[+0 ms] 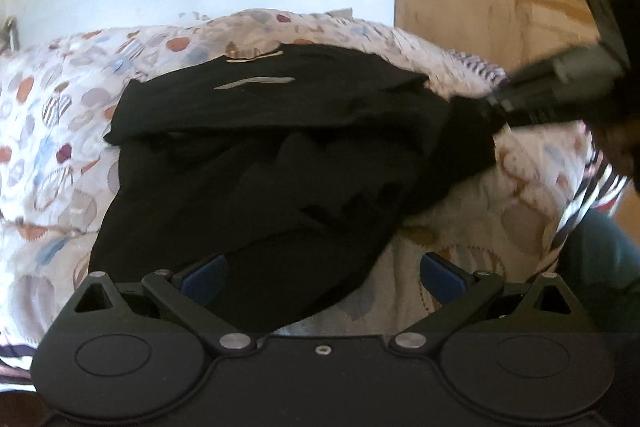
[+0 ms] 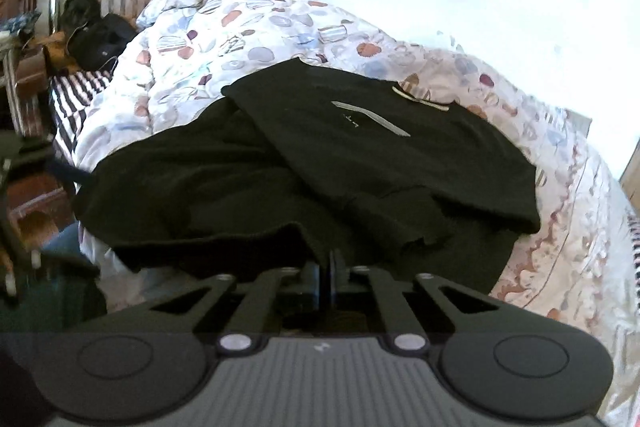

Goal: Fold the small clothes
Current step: 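Lift the hem with both grippers and fold it toward the collar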

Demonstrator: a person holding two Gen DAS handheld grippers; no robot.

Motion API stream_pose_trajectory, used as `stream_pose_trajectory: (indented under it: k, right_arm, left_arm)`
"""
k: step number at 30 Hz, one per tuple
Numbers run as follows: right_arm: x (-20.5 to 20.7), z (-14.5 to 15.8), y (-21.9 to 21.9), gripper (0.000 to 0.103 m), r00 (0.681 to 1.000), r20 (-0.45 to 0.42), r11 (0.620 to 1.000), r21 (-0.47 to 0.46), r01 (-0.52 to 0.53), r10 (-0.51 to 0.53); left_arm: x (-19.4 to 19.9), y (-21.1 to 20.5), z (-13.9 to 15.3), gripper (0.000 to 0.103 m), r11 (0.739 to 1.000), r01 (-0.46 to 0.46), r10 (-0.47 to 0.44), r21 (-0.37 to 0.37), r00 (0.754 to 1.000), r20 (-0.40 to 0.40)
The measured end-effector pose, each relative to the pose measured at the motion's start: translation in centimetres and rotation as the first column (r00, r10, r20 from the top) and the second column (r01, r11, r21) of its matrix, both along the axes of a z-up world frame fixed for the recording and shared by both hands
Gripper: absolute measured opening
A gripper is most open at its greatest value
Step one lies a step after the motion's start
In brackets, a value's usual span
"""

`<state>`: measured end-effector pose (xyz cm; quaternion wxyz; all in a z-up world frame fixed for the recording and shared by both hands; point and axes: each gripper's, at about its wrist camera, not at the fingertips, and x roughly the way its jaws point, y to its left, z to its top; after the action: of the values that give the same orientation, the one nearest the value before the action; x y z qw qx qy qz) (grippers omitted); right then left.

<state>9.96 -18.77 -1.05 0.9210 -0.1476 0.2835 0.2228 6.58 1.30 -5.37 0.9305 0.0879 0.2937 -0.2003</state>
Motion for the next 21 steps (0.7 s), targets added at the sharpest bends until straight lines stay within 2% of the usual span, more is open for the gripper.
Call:
stream_pose_trajectory:
  k: [4, 7, 13, 16, 20, 21]
  right_arm:
    - [1.6, 0.2, -0.7, 0.005, 0.999, -0.028, 0.997, 0.070, 0.042, -0.040]
    - [2.8, 0.3, -1.3, 0.005, 0.997, -0.047, 0.992, 0.111, 0.067, -0.062]
    - [4.6, 0.3, -1.8, 0.005, 0.994, -0.067, 0.984, 0.152, 0.098, -0.089]
    - [4.9, 0.3, -1.8, 0.005, 0.993, -0.071, 0.981, 0.162, 0.104, -0.093]
    - [5.1, 0.1, -1.9, 0.005, 0.992, -0.073, 0.979, 0.173, 0.112, -0.101]
    - [5.1, 0.0, -2.0, 0.005, 0.992, -0.075, 0.977, 0.177, 0.116, -0.104]
  left_arm:
    - [0.5, -1.4, -1.2, 0.102, 0.996, 0.007, -0.007, 0.084, 1.000, -0.002]
    - [1.4, -1.6, -2.0, 0.102, 0.993, -0.027, 0.030, 0.116, 0.999, -0.026]
    - [2.9, -0.4, -2.8, 0.096, 0.972, -0.142, 0.148, 0.185, 0.989, -0.019]
    - [3.9, 1.3, -3.1, 0.087, 0.946, -0.234, 0.244, 0.224, 0.970, -0.019]
    - [4.1, 4.5, -2.5, 0.087, 0.951, -0.279, 0.289, 0.135, 0.955, -0.060]
    - [4.0, 4.9, -2.4, 0.087, 0.948, -0.289, 0.298, 0.134, 0.953, -0.057]
